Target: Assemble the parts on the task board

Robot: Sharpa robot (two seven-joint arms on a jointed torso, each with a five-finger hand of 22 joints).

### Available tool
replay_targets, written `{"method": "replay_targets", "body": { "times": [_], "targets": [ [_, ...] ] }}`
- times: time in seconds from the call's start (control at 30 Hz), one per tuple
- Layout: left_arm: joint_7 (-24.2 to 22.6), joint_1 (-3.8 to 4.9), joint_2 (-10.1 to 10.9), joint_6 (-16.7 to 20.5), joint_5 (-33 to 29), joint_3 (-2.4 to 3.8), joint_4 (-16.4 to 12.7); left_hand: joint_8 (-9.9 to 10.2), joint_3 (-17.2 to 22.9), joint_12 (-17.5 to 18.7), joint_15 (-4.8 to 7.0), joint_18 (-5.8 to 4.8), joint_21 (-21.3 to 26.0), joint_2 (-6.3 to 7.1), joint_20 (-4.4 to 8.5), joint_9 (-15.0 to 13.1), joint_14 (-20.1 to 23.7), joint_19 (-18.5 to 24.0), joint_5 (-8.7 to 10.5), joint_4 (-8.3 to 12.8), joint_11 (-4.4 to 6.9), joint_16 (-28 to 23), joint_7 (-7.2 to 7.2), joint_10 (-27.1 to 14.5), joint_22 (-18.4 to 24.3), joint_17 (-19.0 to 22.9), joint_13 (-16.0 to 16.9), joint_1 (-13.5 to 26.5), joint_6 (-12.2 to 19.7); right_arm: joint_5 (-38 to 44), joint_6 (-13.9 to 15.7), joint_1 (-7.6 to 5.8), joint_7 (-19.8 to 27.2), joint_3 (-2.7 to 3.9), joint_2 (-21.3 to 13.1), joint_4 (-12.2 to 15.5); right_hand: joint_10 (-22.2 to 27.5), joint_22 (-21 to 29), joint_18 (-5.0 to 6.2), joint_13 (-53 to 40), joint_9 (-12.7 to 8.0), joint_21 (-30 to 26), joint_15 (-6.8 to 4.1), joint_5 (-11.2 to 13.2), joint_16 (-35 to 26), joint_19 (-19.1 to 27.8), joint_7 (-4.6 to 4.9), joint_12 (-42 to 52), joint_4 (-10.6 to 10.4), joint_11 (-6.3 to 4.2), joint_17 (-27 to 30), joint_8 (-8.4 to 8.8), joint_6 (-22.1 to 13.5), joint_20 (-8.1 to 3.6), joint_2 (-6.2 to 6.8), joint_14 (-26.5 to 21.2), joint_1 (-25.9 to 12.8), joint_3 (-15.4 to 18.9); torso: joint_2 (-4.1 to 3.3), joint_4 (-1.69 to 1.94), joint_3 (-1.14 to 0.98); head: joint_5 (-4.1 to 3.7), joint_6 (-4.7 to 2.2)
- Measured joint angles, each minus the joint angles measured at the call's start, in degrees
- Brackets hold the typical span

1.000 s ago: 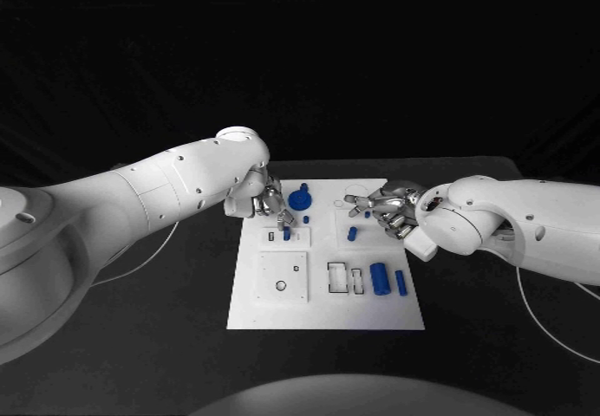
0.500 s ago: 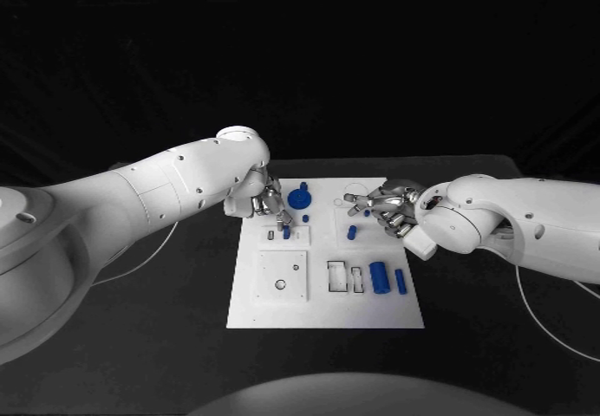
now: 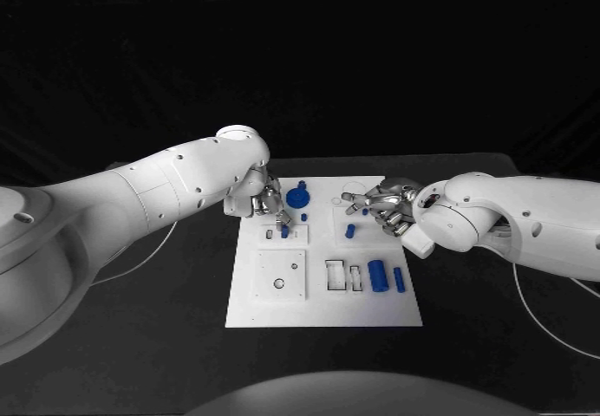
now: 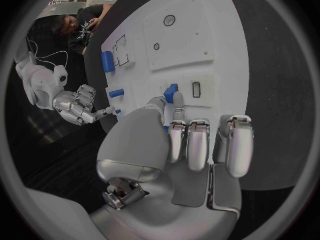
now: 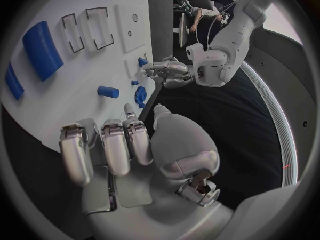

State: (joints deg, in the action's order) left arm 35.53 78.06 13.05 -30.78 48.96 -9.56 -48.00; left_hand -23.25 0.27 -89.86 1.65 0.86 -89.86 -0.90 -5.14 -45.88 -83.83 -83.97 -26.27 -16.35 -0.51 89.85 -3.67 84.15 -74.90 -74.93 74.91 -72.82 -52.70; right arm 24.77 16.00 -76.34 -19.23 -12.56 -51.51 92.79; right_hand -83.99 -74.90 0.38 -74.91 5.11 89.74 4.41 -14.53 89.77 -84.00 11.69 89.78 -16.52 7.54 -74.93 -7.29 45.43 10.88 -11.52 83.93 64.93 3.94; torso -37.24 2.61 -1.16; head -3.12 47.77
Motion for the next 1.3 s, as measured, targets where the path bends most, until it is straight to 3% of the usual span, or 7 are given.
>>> {"method": "replay_targets", "body": {
  "times": [0.83, 1.0, 1.3],
  "targets": [
    [0.06, -0.30, -0.24, -0.37, -0.33, 0.00, 0.97, 0.25, -0.20, 0.00, 0.00, 0.00, 0.00, 0.02, 0.00, 0.13, 0.00, 0.00, 0.00, -0.19, 0.00, 0.00, 0.20, 0.00, 0.00, 0.01, 0.00, 0.03, 0.20, 0.05, 0.01, 0.00, -0.16, 0.00, 0.04, -0.11, 0.00, -0.04, 0.00, -0.01, 0.04, 0.00, 0.00, 0.00, 0.00, 0.00, 0.00, 0.00, 0.00, 0.00, 0.01, -0.23, 0.00, 0.00, -0.23, 0.00, 0.23, 0.00, 0.05, 0.05, -0.04, 0.09, 0.01],
    [0.06, -0.32, -0.21, -0.44, -0.40, -0.01, 1.00, 0.75, -1.69, 0.00, 0.00, 0.01, 0.00, 0.45, 0.00, 0.36, 0.00, 0.00, -1.12, -0.53, 0.00, 0.00, 0.20, 0.00, 0.00, 0.01, 0.00, 4.02, 0.20, 0.05, 0.00, 0.00, -0.18, 0.00, 0.04, -0.14, 0.00, -0.03, 0.00, -0.01, 0.04, 0.00, 0.00, 0.00, 0.00, 0.00, 0.00, 0.00, 0.00, 0.00, 0.02, -0.23, 0.00, 0.00, -0.23, 0.00, 0.23, 0.00, 0.05, 0.09, -0.02, 0.06, -0.03],
    [0.00, -0.33, -0.21, -0.47, -0.53, -0.01, 1.14, 0.75, -1.92, 0.00, 0.00, 0.00, 0.00, 0.46, 0.00, 0.42, 0.00, 0.00, -1.12, -0.63, 0.00, 0.00, 0.20, 0.00, 0.00, 0.02, 0.00, 4.69, 0.20, 0.05, 0.00, 0.00, -0.21, 0.00, 0.08, -0.19, 0.00, -0.03, 0.00, -0.01, 0.03, 0.00, 0.00, 0.00, 0.00, 0.00, 0.00, 0.00, 0.00, 0.00, 0.02, -0.23, 0.00, 0.00, -0.23, 0.00, 0.23, 0.00, 0.04, 0.04, -0.01, 0.17, -0.07]
  ]
}}
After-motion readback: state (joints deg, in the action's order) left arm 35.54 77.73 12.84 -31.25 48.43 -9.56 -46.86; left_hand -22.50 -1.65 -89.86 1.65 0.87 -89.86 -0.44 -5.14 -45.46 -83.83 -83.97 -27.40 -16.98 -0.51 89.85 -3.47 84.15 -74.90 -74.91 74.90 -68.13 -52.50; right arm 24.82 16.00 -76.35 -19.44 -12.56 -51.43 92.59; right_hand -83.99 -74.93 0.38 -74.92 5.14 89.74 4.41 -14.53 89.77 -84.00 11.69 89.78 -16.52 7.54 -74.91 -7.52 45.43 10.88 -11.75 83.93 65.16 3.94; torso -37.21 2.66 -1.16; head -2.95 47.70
